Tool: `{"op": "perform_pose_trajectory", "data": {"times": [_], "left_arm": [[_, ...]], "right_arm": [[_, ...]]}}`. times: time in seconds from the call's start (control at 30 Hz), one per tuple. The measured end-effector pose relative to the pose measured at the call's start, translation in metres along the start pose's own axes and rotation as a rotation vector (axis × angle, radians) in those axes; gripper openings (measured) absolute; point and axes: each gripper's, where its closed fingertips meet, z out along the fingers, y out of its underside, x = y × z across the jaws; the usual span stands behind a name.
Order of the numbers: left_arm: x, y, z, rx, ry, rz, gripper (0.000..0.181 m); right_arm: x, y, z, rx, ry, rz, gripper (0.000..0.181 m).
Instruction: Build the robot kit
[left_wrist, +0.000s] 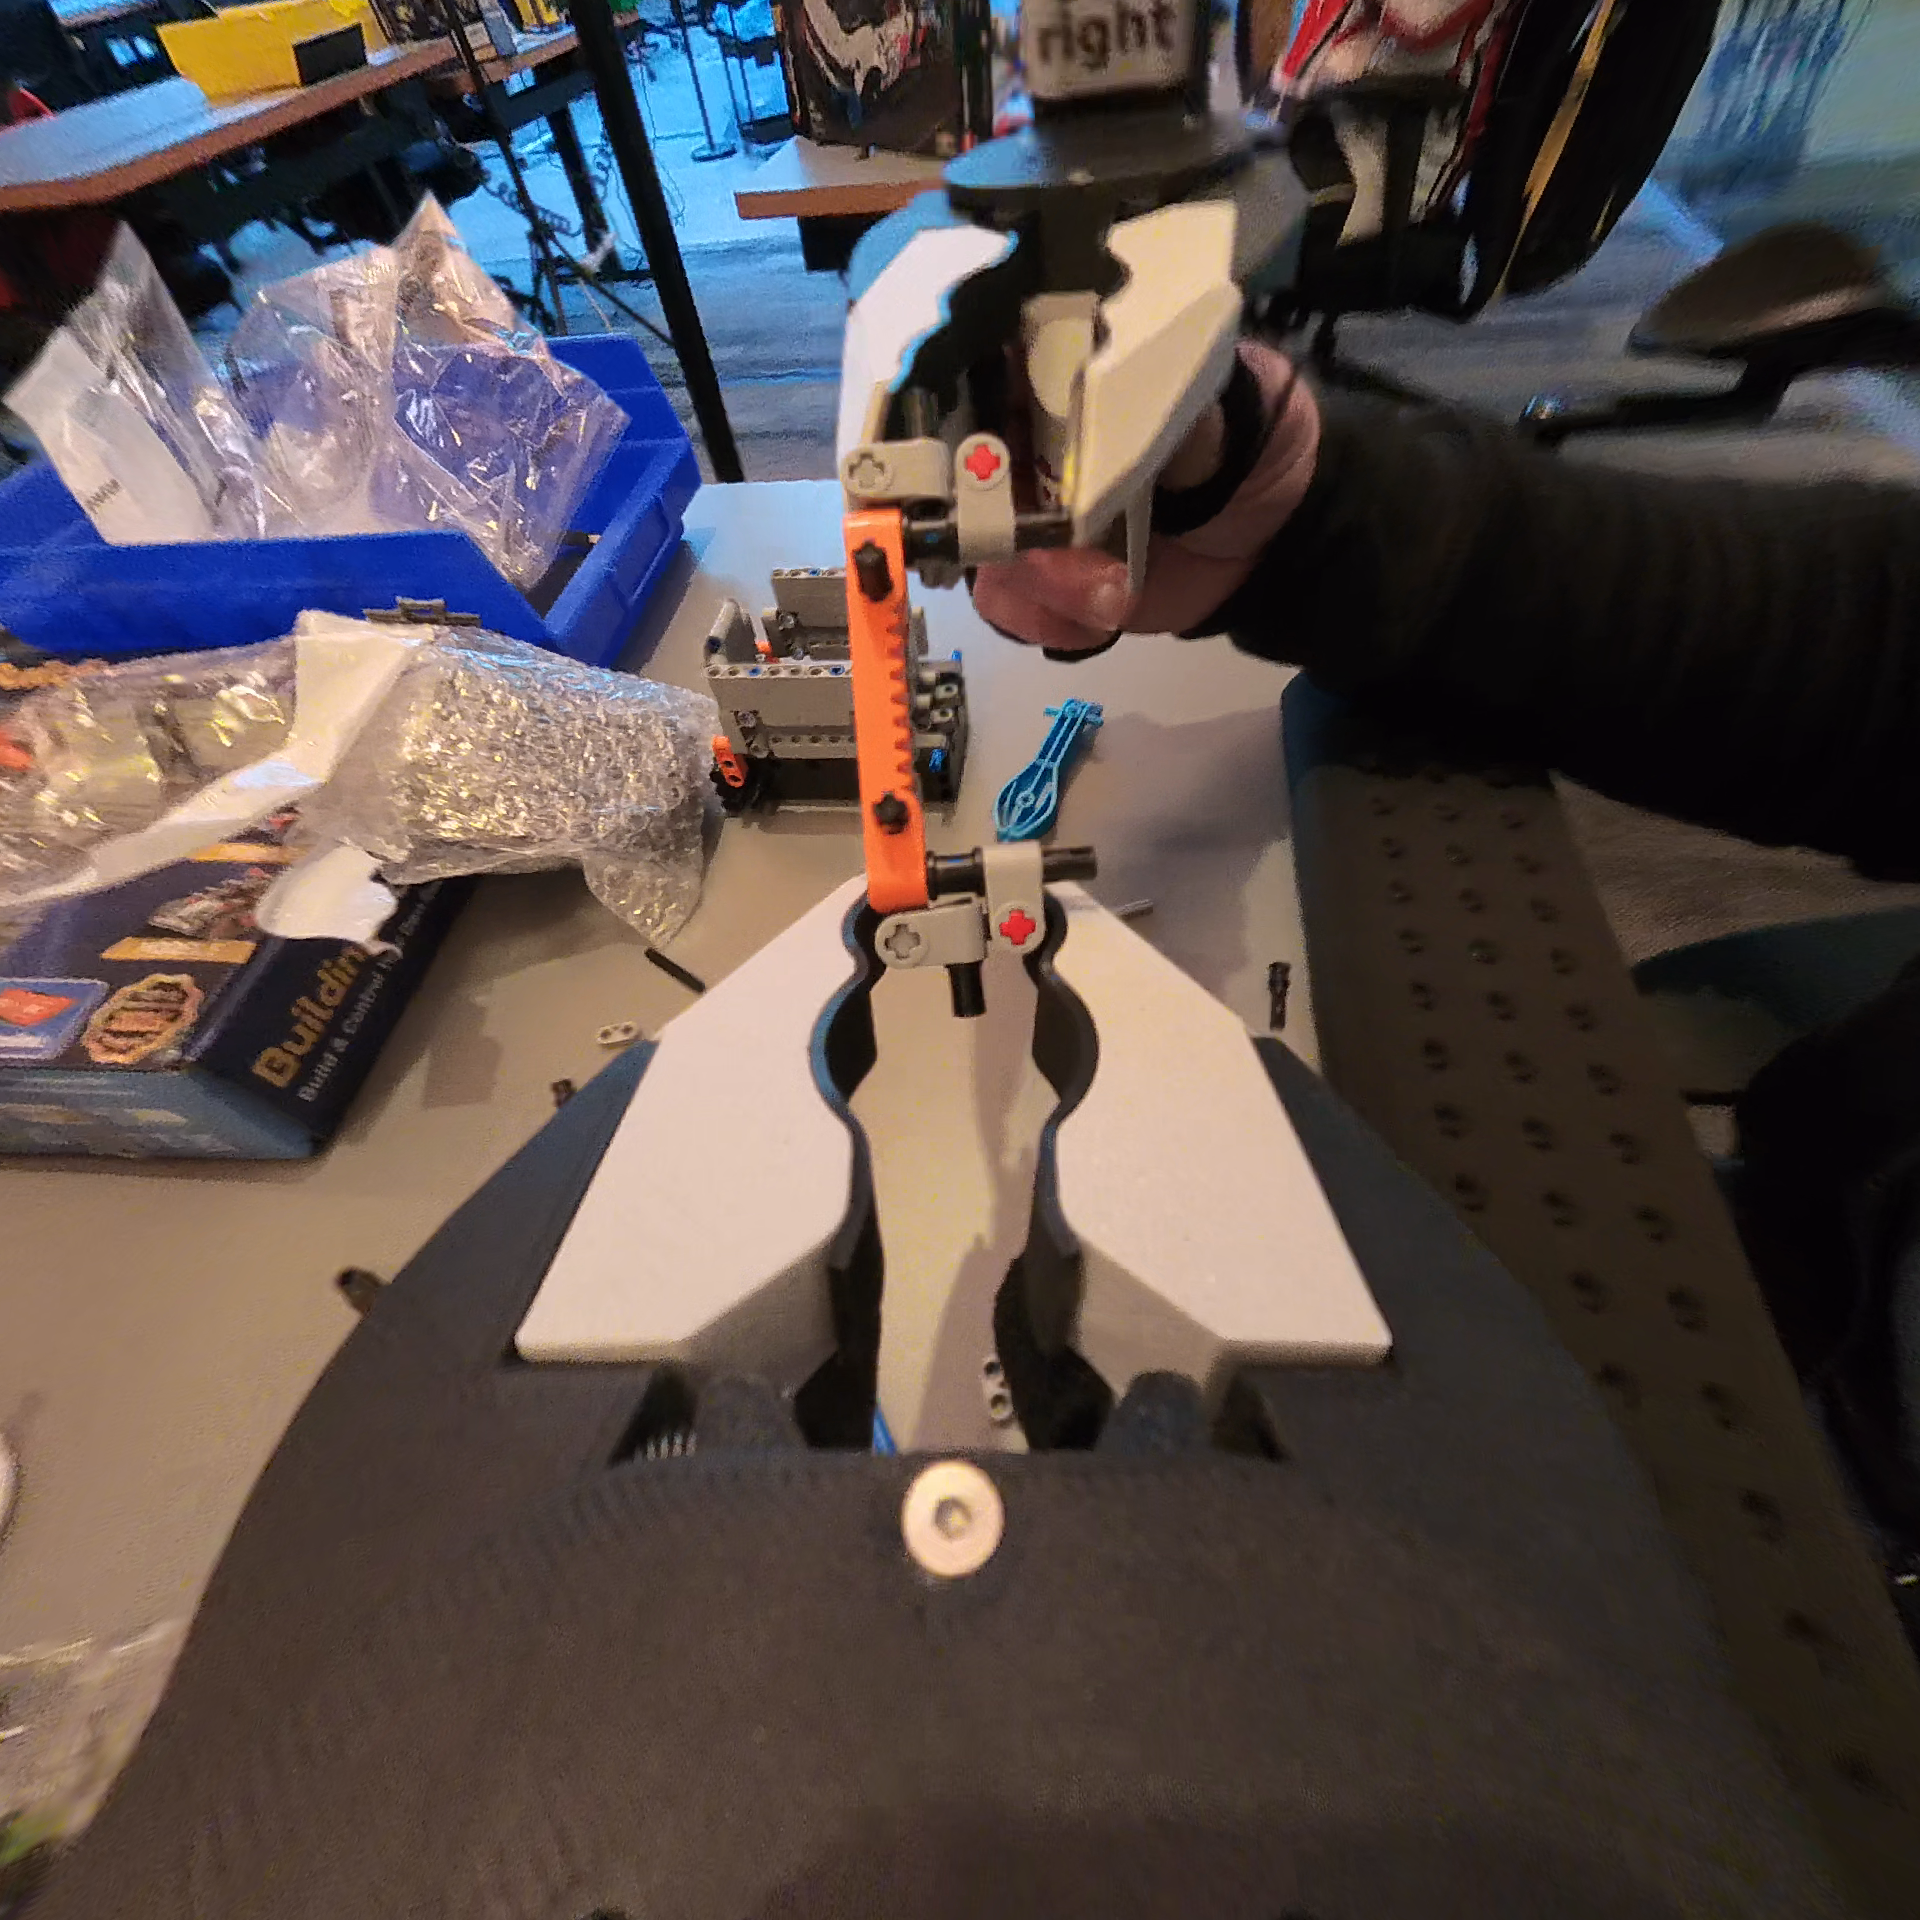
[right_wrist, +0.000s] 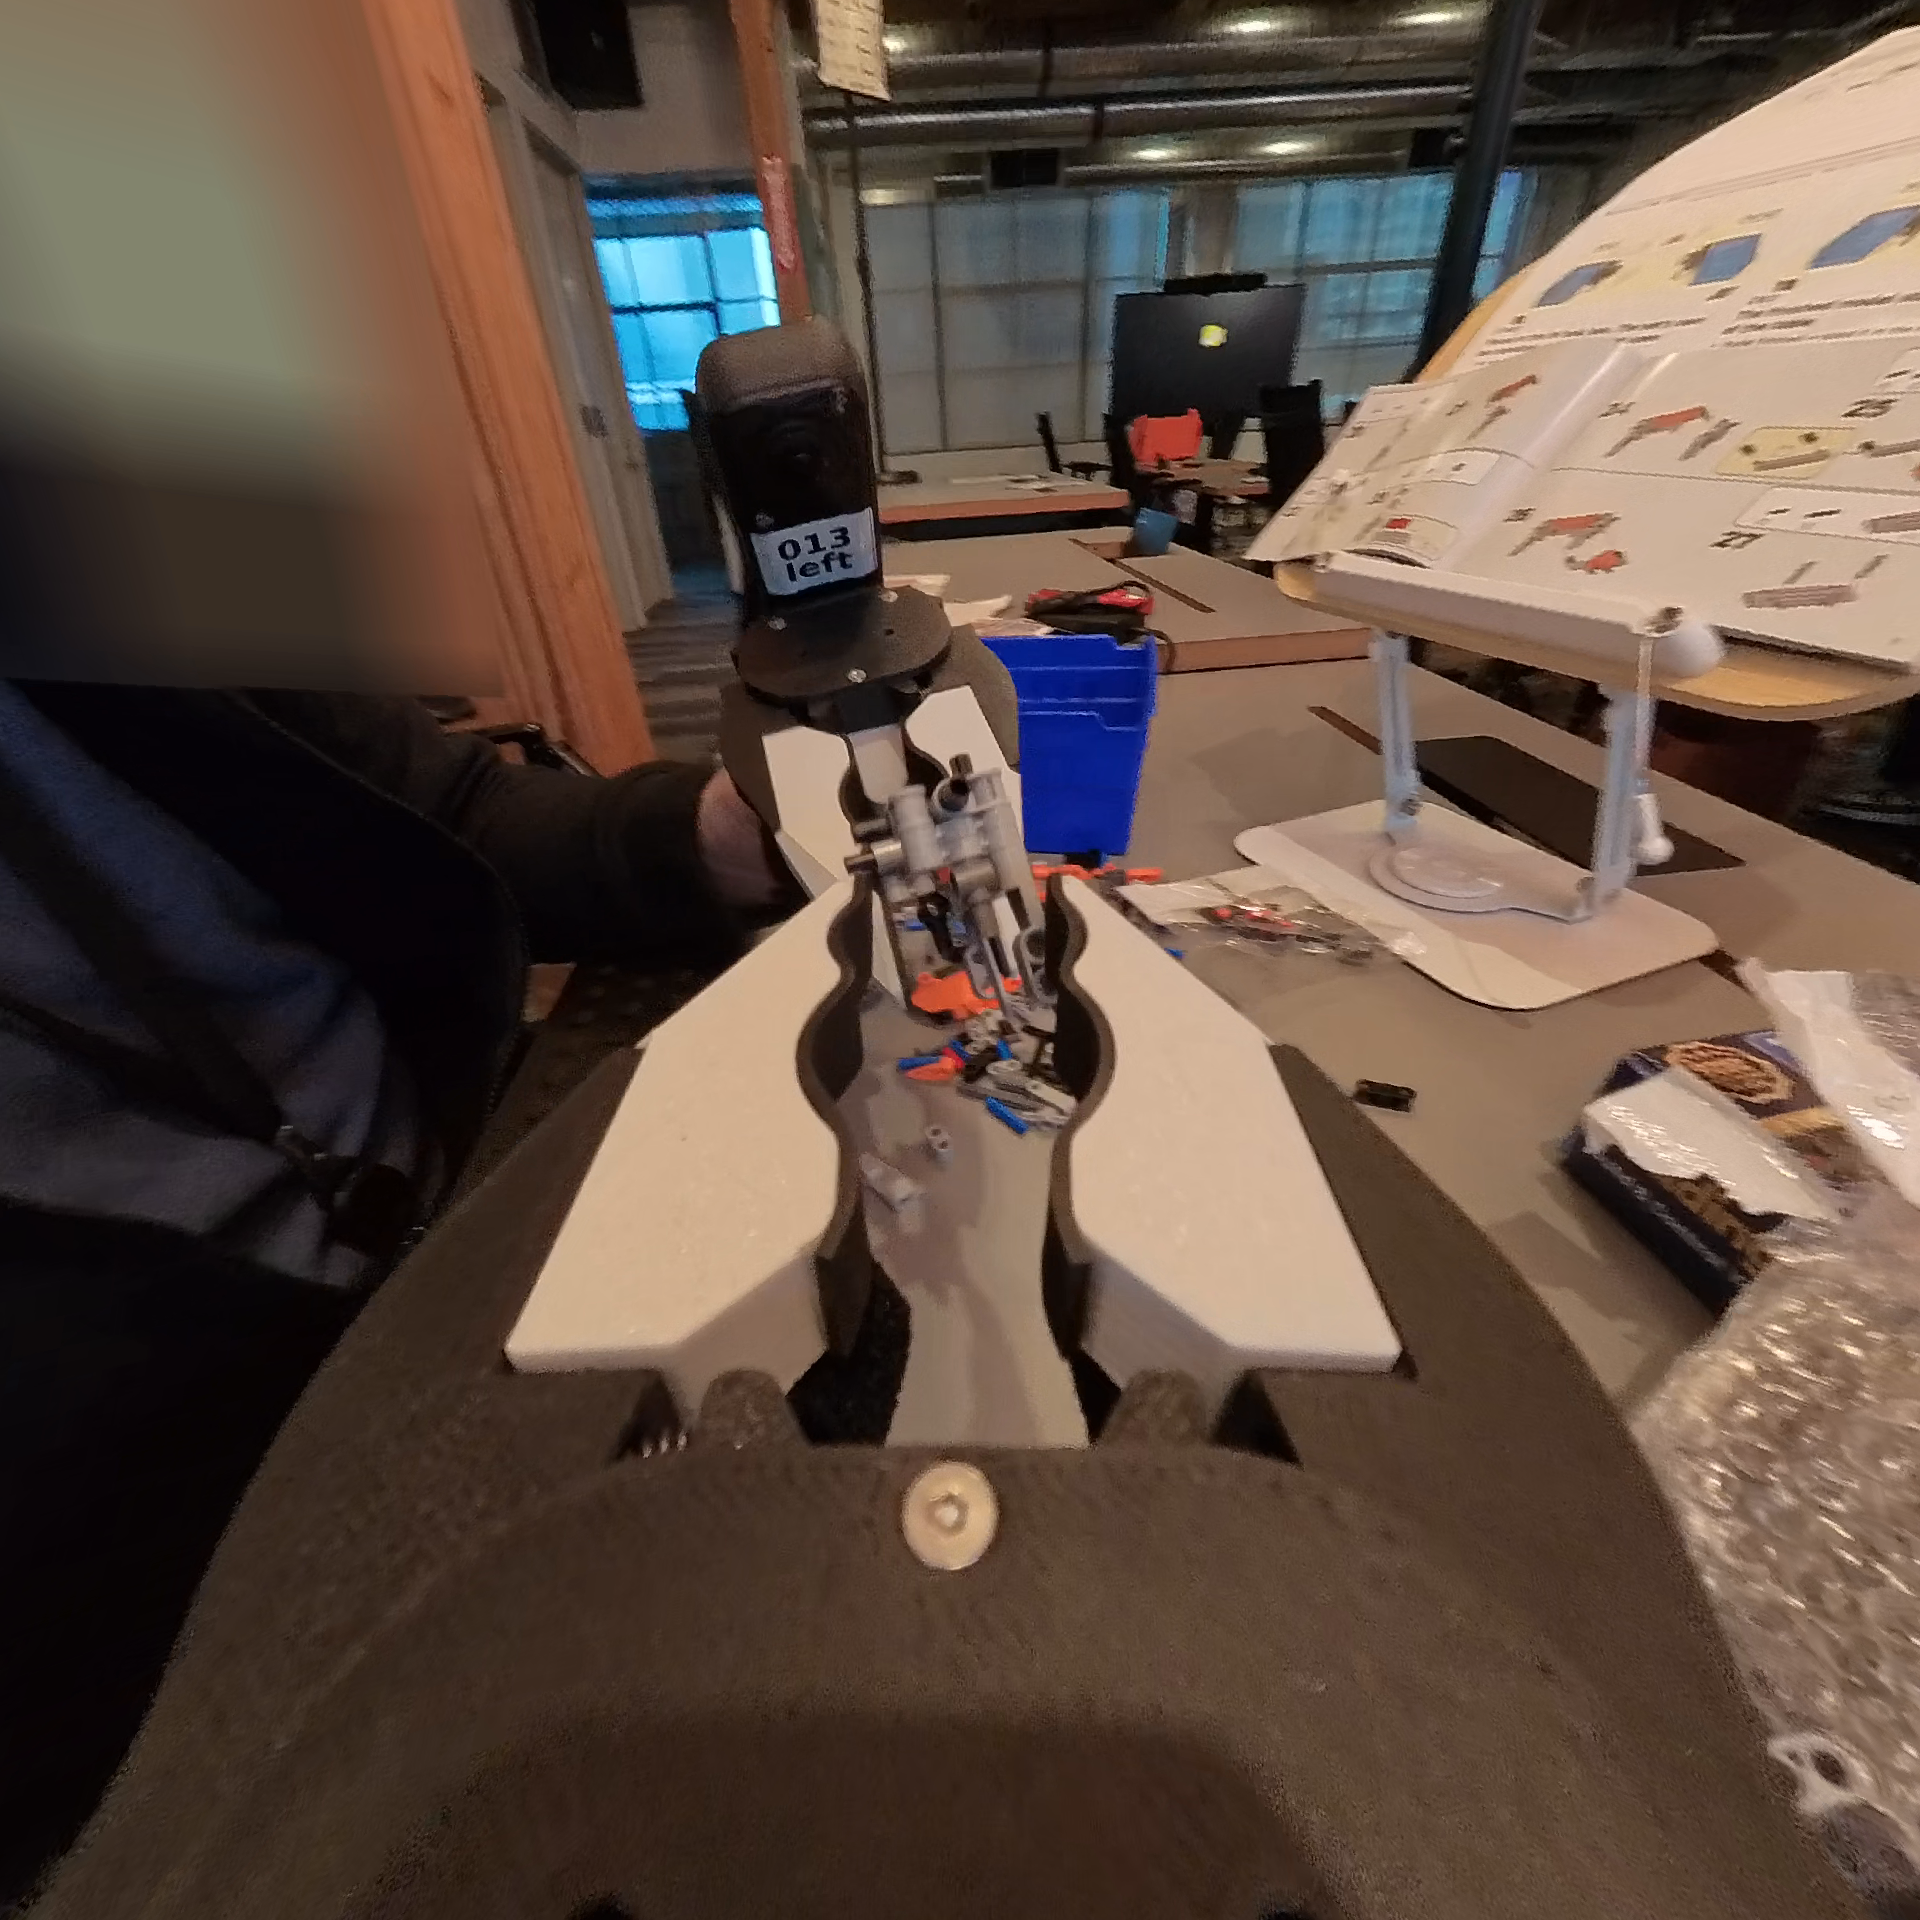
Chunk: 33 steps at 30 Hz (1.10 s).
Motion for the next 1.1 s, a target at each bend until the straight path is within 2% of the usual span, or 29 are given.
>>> {"op": "perform_pose_trajectory", "data": {"times": [0.27,0.33,0.4,0.5,0.63,0.77,0.9,1.1], "left_arm": [[-0.010,-0.011,-0.014,0.188,0.225,-0.410,0.023],[-0.011,-0.013,-0.017,0.219,0.273,-0.464,0.022],[-0.010,-0.014,-0.019,0.235,0.309,-0.482,0.022],[-0.004,-0.014,-0.020,0.238,0.374,-0.495,0.022],[0.003,-0.012,-0.018,0.210,0.391,-0.454,0.023],[0.009,-0.010,-0.013,0.173,0.372,-0.386,0.023],[0.011,-0.016,-0.015,0.197,0.371,-0.362,0.023],[0.010,-0.025,-0.021,0.238,0.322,-0.296,0.029]], "right_arm": [[0.031,0.007,0.019,-0.162,0.358,-0.203,0.036],[0.040,0.010,0.022,-0.218,0.450,-0.252,0.037],[0.042,0.011,0.027,-0.241,0.476,-0.277,0.040],[0.039,0.011,0.035,-0.218,0.444,-0.233,0.040],[0.027,0.004,0.043,-0.137,0.318,-0.126,0.035],[0.021,0.004,0.045,-0.080,0.210,-0.004,0.016],[0.013,-0.002,0.043,-0.024,0.127,0.059,0.011],[0.009,-0.012,0.043,0.049,0.090,0.093,0.011]]}}
